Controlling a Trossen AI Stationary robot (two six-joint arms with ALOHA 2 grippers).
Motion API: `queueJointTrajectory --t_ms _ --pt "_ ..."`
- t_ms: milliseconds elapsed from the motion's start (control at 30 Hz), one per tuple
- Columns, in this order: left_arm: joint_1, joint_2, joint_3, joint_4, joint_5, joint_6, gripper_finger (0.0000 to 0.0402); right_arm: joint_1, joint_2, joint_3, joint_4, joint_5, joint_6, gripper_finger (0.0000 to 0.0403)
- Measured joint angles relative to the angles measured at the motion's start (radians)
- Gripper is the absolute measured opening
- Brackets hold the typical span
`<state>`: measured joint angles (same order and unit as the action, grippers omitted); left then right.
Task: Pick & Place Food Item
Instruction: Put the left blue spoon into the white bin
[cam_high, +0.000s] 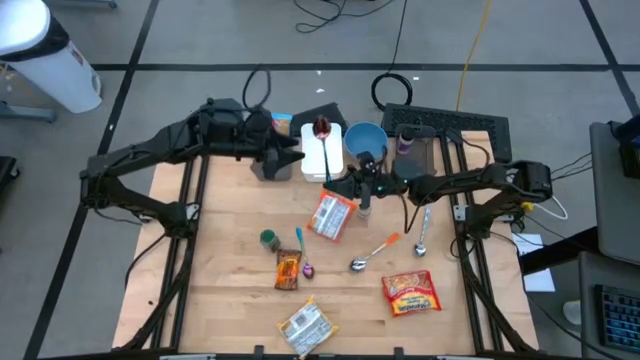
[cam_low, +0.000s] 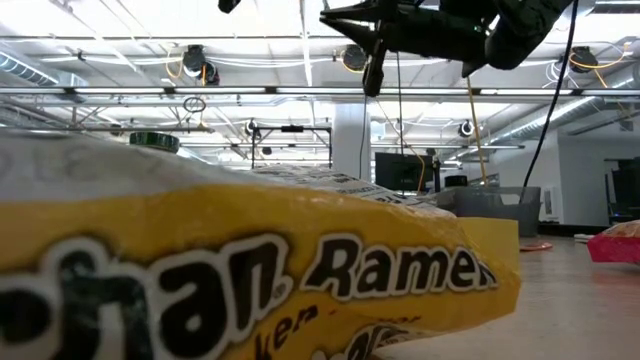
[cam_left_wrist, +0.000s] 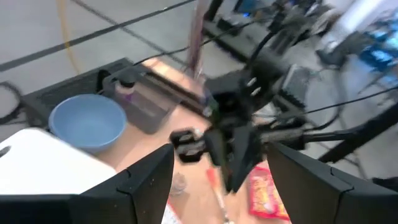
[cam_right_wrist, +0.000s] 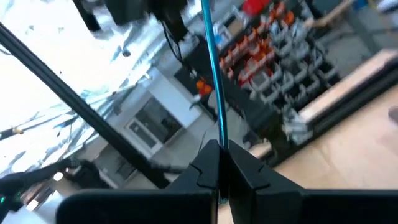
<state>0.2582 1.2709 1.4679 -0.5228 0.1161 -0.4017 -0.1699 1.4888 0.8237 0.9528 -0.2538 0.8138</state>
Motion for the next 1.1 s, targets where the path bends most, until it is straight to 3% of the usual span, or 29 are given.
queueJointTrajectory --t_ms 267,600,833,1100 --pt "-0.082 0.005 -0.043 0.068 -0.167 -0.031 0.0269 -0.002 -0.042 0.0 -0.009 0.045 -0.043 0.0" --pt "-0.119 0.004 -0.359 0.657 -0.135 -0.156 0.0269 0.002 -0.042 0.0 -0.018 0.044 -0.042 0.0" --pt "-0.134 0.005 -0.543 0.917 -0.137 -0.314 0.0269 0.002 -0.042 0.0 -0.025 0.041 -0.03 0.0" --pt "-0.16 0.011 -0.596 1.055 -0.21 -0.288 0.0269 0.006 -0.042 0.0 -0.067 0.042 -0.022 0.0"
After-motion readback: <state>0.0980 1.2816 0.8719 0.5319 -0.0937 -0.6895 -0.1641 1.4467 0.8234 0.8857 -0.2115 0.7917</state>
